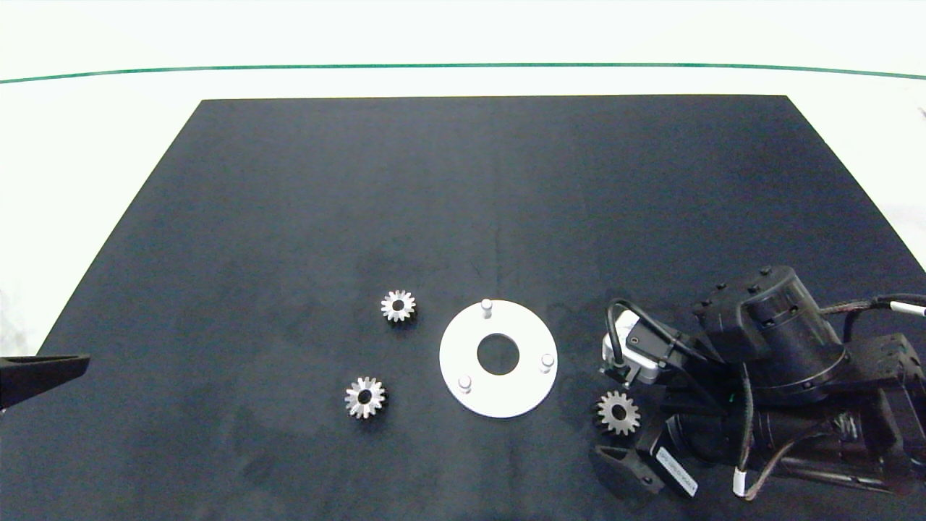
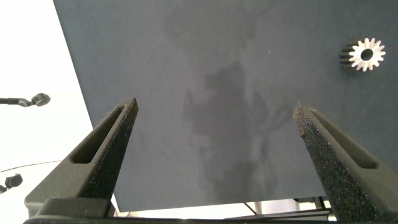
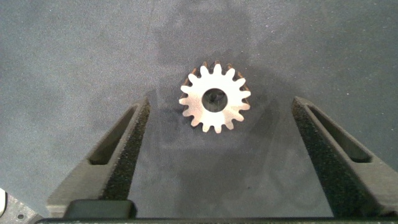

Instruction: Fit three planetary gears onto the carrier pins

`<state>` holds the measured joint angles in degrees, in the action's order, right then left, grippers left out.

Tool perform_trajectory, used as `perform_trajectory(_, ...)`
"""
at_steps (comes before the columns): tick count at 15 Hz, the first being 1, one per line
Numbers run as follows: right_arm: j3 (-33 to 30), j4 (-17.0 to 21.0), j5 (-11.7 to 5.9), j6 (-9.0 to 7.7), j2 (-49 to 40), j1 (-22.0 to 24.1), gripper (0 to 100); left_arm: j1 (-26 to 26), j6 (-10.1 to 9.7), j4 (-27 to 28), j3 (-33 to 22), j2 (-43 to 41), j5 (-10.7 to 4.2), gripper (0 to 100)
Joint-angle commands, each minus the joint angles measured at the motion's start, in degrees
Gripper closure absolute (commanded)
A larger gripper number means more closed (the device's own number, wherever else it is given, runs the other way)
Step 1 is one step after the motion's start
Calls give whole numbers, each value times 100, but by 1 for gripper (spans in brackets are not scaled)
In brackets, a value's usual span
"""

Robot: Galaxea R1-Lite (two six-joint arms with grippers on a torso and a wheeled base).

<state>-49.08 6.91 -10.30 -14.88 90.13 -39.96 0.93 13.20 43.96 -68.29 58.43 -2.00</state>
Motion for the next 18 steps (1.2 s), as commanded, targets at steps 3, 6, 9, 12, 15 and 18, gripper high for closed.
perform_trajectory(3, -5, 3, -7, -6, 40, -3, 19, 4, 7, 25, 0, -60, -2, 0)
perform_trajectory(6, -5, 3, -7, -6, 49, 6, 25, 13, 7, 25, 0, -69, -2, 0)
perform_trajectory(9, -5, 3, -7, -6, 84, 23, 31, 13, 16, 25, 0, -77, -2, 0)
perform_trajectory(12, -5, 3, -7, -6, 119, 76, 37, 13, 16, 25, 0, -77, -2, 0)
perform_trajectory(15, -5, -129, -7, -14, 181, 103, 43, 13, 16, 25, 0, -77, -2, 0)
perform_trajectory(18, -5, -146, -7, -23, 172, 103, 49, 13, 16, 25, 0, -86, -2, 0)
